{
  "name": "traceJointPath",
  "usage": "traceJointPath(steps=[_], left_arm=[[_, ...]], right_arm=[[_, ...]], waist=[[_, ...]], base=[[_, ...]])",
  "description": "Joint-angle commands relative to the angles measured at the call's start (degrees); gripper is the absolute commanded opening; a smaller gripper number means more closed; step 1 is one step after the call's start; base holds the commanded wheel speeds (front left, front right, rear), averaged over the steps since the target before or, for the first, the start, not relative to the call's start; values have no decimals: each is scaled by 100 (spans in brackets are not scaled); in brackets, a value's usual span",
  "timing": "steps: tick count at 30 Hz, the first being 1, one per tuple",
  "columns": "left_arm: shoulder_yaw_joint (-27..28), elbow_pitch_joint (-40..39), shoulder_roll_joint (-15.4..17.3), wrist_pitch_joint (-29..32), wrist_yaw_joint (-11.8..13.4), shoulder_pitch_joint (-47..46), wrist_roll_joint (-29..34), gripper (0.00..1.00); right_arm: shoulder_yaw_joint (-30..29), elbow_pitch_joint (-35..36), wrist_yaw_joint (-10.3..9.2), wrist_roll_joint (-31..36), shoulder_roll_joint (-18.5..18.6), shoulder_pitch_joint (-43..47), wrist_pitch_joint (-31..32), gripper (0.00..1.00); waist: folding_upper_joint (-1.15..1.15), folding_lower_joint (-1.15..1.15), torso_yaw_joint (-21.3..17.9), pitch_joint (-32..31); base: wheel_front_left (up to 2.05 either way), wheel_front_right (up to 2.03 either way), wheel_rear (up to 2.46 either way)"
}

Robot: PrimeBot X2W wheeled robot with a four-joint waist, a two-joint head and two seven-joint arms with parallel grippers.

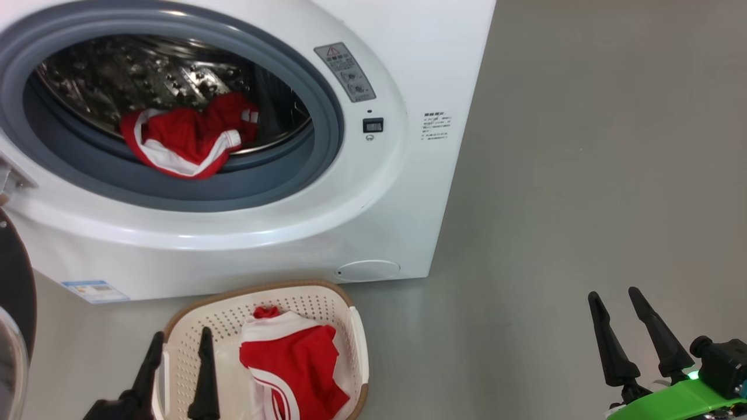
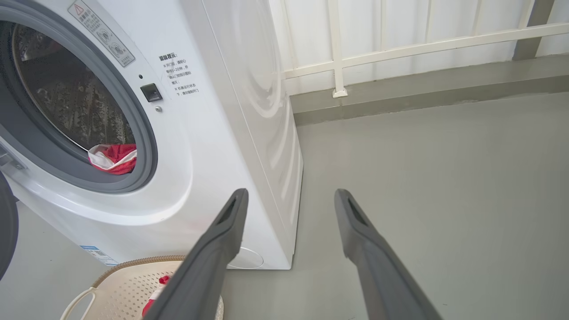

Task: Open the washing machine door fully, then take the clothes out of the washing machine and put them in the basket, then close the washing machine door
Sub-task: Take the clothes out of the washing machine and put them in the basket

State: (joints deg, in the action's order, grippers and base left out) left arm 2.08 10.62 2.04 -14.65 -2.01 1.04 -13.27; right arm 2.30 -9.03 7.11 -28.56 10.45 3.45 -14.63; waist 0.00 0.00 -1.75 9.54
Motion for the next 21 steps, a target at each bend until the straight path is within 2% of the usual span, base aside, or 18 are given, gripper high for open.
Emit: traceJointPath(steps=[1, 4, 12, 13, 21], left_arm=[[135, -96, 84, -35, -9, -168, 45, 100], [60, 52, 84, -35, -41, -444, 148, 100], [104, 1142, 168, -35, -14, -2154, 599, 100], [104, 1142, 168, -35, -14, -2154, 599, 100], [65, 2890, 557, -15, -31, -4142, 737, 100]], right_arm=[[83, 157, 37, 22, 70, -53, -37, 100], [71, 166, 37, 20, 39, -103, -37, 100], [162, 216, 37, -2, -57, -512, -37, 100], [162, 216, 37, -2, -57, -512, -37, 100], [215, 225, 37, -53, -185, -915, -37, 100]], waist=[[0, 0, 17, 46], [0, 0, 43, 174], [0, 0, -92, 819], [0, 0, -92, 819], [0, 0, -373, 1518]], base=[[0, 0, 0], [0, 0, 0], [0, 0, 0], [0, 0, 0], [0, 0, 0]])
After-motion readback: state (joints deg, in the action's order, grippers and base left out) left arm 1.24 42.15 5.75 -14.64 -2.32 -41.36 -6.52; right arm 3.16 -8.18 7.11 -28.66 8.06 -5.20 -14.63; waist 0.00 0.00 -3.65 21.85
